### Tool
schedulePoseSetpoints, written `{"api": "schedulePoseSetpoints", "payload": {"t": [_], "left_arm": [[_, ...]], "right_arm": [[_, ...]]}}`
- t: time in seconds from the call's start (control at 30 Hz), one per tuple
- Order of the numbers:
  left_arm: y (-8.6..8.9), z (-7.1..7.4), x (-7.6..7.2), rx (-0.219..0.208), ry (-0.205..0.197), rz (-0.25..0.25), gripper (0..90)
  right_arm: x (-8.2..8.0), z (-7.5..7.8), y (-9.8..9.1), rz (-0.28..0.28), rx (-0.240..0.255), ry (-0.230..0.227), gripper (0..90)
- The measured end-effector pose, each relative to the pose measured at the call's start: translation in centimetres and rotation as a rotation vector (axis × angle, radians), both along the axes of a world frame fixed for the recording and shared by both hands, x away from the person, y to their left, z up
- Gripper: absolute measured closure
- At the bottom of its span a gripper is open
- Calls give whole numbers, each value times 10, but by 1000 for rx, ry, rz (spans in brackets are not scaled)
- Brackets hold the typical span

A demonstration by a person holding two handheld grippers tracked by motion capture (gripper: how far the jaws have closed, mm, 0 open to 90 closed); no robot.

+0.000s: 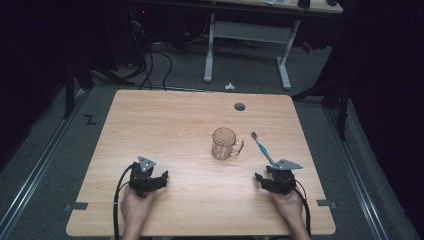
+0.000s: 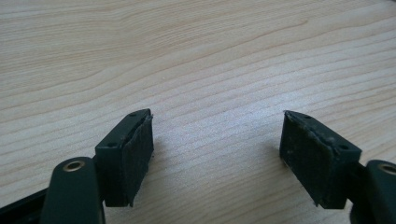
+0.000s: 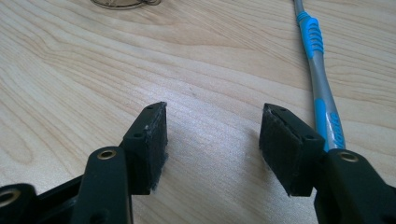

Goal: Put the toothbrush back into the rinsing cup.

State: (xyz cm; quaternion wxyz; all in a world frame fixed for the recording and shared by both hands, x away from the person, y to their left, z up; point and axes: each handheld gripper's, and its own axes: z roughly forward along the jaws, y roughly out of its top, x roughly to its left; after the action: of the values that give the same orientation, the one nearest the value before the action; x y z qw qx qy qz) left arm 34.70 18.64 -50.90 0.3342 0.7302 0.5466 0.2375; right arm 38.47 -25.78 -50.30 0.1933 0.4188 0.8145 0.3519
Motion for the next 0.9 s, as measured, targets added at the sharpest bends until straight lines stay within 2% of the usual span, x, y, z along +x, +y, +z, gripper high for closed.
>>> {"api": "schedulePoseSetpoints", "payload": {"t": [0.5, 0.9], "left_arm": [[0, 0, 0, 2, 0, 0, 264], [0, 0, 0, 1, 0, 0, 264]], "right_arm": [[0, 0, 1, 1, 2, 0, 424], [3, 0, 2, 2, 6, -4, 494]]}}
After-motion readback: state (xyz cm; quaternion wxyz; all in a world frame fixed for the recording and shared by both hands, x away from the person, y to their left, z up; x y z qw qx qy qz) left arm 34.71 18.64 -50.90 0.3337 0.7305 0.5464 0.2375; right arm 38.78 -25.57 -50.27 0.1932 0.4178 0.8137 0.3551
